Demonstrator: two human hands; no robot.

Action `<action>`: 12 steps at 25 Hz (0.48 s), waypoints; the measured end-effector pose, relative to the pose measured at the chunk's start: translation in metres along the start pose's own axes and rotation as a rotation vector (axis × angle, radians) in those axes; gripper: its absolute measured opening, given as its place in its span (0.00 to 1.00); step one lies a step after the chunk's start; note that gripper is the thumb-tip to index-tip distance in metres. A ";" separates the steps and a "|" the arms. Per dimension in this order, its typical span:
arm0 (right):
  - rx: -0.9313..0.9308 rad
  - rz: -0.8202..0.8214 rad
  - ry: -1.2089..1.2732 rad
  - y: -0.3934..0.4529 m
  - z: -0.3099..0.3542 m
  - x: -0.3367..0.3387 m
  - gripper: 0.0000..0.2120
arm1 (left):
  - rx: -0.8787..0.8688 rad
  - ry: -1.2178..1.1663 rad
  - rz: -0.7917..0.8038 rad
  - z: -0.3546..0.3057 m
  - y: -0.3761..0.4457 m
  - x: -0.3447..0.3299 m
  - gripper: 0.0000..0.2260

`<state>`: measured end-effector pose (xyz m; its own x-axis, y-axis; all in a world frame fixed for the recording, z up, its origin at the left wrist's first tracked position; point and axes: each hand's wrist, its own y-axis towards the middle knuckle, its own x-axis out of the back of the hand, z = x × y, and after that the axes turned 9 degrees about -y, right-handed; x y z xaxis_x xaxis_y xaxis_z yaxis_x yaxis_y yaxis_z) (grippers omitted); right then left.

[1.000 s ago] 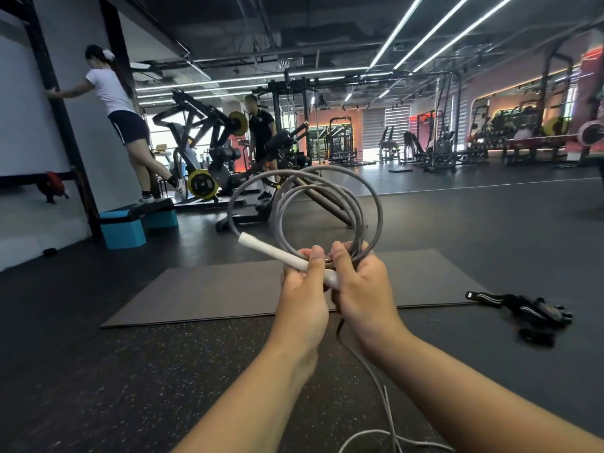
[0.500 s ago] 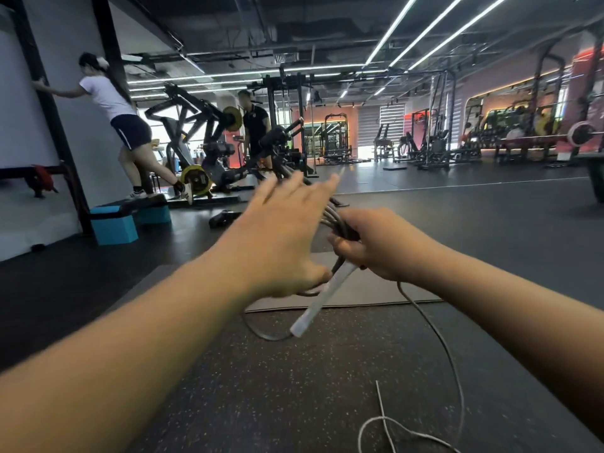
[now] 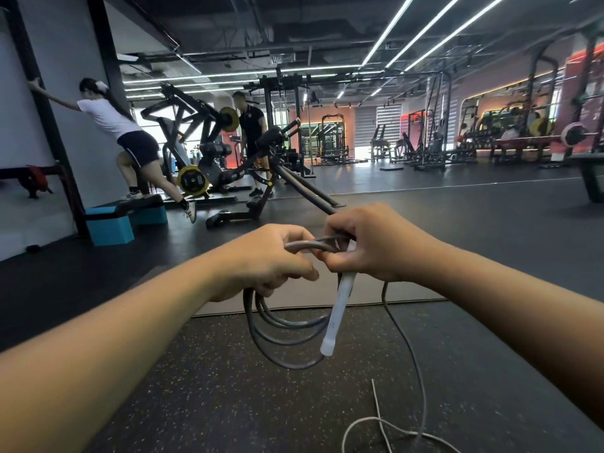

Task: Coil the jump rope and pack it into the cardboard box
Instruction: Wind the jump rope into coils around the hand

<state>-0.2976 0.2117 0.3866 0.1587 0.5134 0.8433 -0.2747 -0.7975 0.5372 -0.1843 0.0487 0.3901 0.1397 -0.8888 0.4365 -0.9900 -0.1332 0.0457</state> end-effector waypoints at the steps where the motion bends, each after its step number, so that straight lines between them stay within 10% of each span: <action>1: -0.001 0.009 -0.007 0.000 0.001 -0.001 0.13 | 0.028 -0.025 0.032 0.002 -0.001 -0.001 0.10; 12: -0.043 0.002 -0.051 0.009 -0.004 0.001 0.11 | -0.258 0.304 -0.215 -0.019 -0.021 -0.014 0.15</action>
<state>-0.3033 0.2064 0.3917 0.2056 0.4940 0.8448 -0.3153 -0.7837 0.5351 -0.1659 0.0725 0.4005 0.3697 -0.6786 0.6347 -0.9163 -0.1528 0.3703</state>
